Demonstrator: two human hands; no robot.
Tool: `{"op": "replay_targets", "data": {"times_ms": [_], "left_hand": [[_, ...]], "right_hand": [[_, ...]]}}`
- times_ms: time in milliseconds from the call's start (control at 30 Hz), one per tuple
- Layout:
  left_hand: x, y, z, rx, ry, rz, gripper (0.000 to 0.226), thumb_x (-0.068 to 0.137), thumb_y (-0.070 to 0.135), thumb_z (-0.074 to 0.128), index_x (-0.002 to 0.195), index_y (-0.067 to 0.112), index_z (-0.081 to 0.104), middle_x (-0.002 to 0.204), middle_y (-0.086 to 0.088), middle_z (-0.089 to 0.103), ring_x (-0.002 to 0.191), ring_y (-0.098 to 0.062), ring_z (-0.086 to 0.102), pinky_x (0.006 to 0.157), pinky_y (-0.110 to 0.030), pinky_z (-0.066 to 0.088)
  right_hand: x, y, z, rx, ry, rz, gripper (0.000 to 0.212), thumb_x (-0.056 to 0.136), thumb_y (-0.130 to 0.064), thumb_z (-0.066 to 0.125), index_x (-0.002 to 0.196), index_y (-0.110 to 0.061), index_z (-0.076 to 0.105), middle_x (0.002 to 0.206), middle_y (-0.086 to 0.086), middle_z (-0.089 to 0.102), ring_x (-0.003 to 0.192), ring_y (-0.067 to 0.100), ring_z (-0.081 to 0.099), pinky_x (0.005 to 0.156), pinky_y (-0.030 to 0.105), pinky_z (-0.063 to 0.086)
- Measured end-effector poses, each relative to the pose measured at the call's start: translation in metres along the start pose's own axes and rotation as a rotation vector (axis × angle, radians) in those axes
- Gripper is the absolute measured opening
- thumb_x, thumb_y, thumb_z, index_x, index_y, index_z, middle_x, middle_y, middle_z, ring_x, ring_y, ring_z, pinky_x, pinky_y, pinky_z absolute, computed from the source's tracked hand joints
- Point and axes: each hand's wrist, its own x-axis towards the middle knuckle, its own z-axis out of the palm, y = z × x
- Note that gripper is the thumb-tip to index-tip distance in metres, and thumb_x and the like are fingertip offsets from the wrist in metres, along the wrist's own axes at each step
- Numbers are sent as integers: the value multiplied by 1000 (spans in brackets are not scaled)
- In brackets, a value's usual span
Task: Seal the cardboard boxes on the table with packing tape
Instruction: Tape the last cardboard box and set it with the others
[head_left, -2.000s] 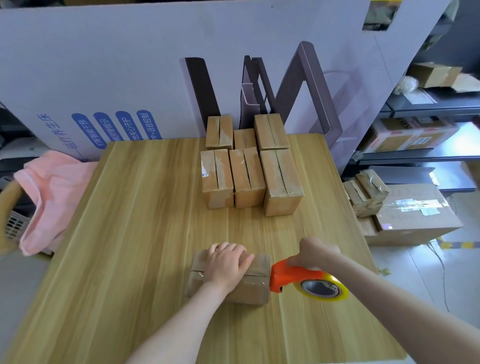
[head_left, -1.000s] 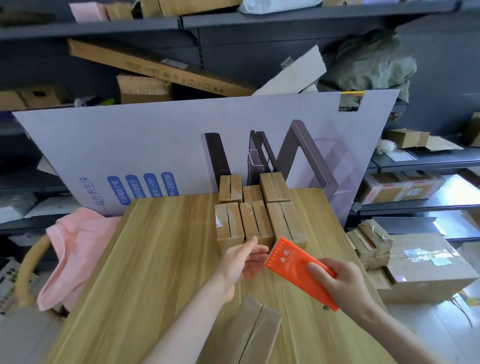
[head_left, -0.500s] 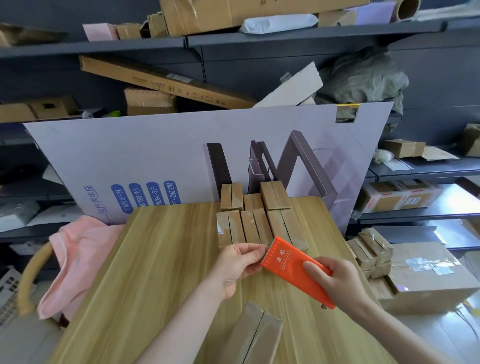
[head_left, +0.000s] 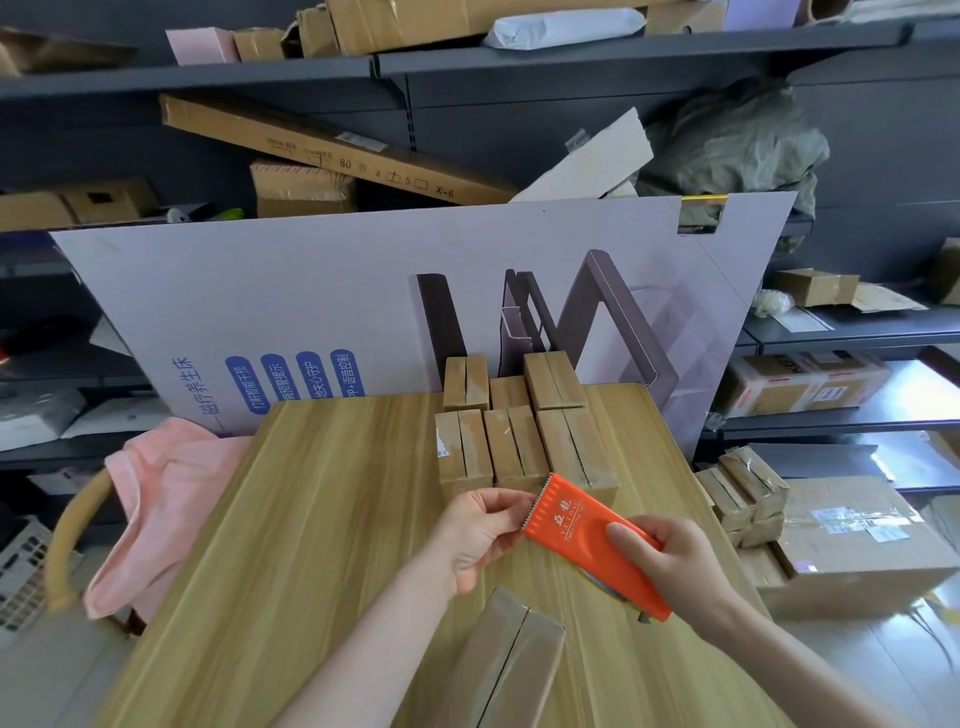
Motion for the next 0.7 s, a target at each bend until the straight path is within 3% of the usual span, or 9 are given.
{"op": "replay_targets", "data": {"times_ms": [200,300,367,467,567,700], "left_hand": [[3,-2,-6,-87,22,-85,20,95,18,56,86,7,70,72,-2,71,63,-9,63,57,-20,52],[3,-2,-8,-130,46,-110,26,87,30,64,81,7,74,77,-6,71,65,-13,66,56,-22,52],[3,-4,-7,-40,93,-80,14,76,21,75,81,9,71,75,-4,71,61,-9,65,52,-19,50],[7,-6,-6,114,228,-14,9,76,2,76,78,6,69,67,-2,70,54,-6,62,48,-16,46],[11,-3,-7,195,318,34,18,75,-14,66,71,4,69,64,-4,70,48,-5,61,44,-15,44],[18,-3,-8,251,364,62,25,73,-20,60,66,3,69,62,-7,69,51,-12,61,50,-20,51]], "right_hand": [[-1,0,-1,48,-33,39,27,89,-31,66,86,-5,72,63,18,68,47,31,66,36,33,49],[-1,2,0,23,-14,33,23,88,-33,68,86,-10,74,63,15,68,47,31,65,37,35,50],[-2,3,2,-6,-7,18,19,88,-33,69,87,-14,74,61,10,69,47,30,65,37,38,52],[-4,1,7,-108,-3,-27,12,86,-32,71,79,-23,74,55,4,66,41,27,62,34,43,51],[-5,-3,9,-220,1,-51,16,83,-36,71,70,-26,73,54,2,65,40,25,62,33,47,50],[-4,-8,5,-287,7,-42,12,83,-35,72,71,-31,71,59,-2,68,41,20,63,34,44,51]]}}
